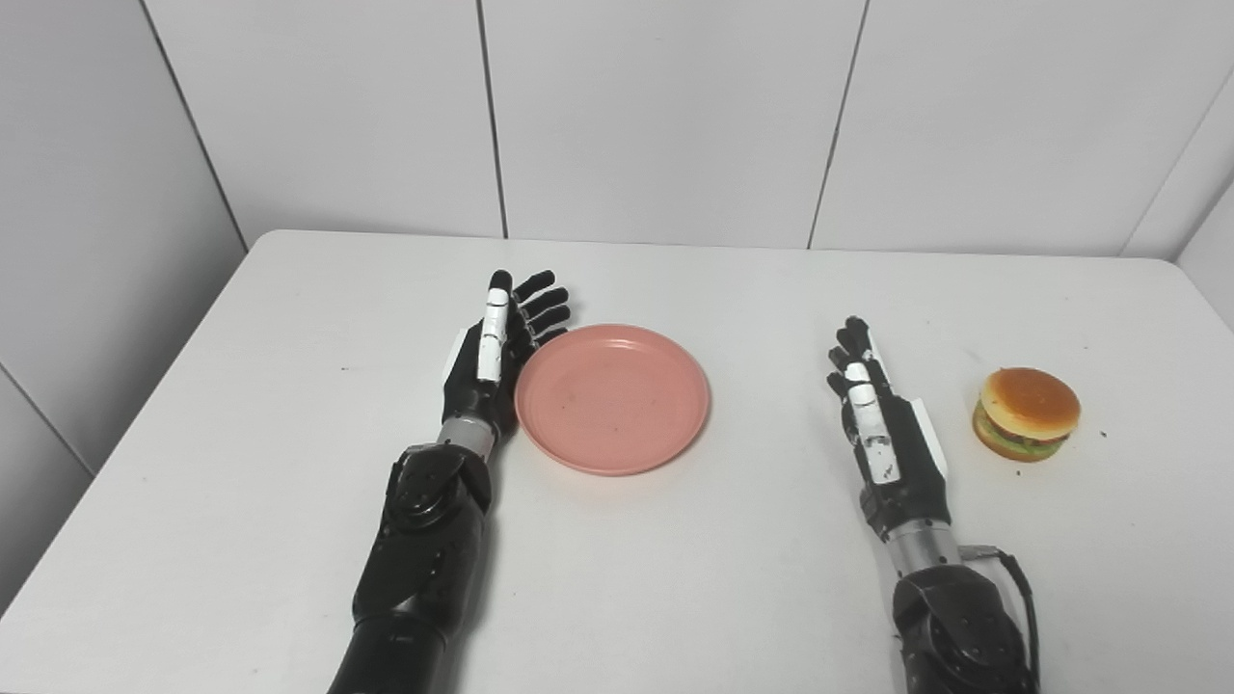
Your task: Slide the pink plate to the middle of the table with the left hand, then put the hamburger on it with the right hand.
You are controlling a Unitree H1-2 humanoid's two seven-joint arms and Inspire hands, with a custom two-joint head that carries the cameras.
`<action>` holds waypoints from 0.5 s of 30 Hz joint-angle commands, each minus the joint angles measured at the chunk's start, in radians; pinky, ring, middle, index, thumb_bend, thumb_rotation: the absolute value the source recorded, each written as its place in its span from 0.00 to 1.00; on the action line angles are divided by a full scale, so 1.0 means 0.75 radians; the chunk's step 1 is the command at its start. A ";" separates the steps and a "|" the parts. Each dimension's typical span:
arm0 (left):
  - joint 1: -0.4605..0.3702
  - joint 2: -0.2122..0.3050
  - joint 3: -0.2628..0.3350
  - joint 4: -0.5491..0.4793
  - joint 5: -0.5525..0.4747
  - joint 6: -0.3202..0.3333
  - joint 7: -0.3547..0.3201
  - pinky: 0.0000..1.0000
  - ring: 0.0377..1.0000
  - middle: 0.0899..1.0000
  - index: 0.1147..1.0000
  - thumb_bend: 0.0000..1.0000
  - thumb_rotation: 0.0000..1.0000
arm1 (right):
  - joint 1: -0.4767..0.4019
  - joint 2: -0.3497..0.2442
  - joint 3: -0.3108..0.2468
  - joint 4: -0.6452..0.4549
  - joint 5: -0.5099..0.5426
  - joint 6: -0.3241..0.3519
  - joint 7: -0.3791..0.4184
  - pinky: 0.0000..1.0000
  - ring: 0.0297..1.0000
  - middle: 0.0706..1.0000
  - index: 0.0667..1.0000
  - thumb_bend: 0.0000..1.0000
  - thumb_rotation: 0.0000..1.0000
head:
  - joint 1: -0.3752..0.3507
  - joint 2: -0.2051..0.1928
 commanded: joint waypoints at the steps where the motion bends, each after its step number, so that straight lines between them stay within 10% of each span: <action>1: 0.009 -0.026 -0.014 -0.037 -0.011 0.066 -0.006 0.78 0.79 0.76 0.73 0.60 1.00 | -0.017 0.012 0.004 -0.014 -0.005 0.015 -0.016 1.00 1.00 1.00 1.00 0.60 0.92 | 0.000 0.000; 15: 0.077 -0.098 -0.106 -0.100 0.052 0.075 -0.018 0.79 0.82 0.79 0.76 0.60 0.99 | -0.023 0.028 0.013 -0.018 -0.025 0.044 -0.050 1.00 1.00 1.00 1.00 0.64 0.87 | -0.048 0.014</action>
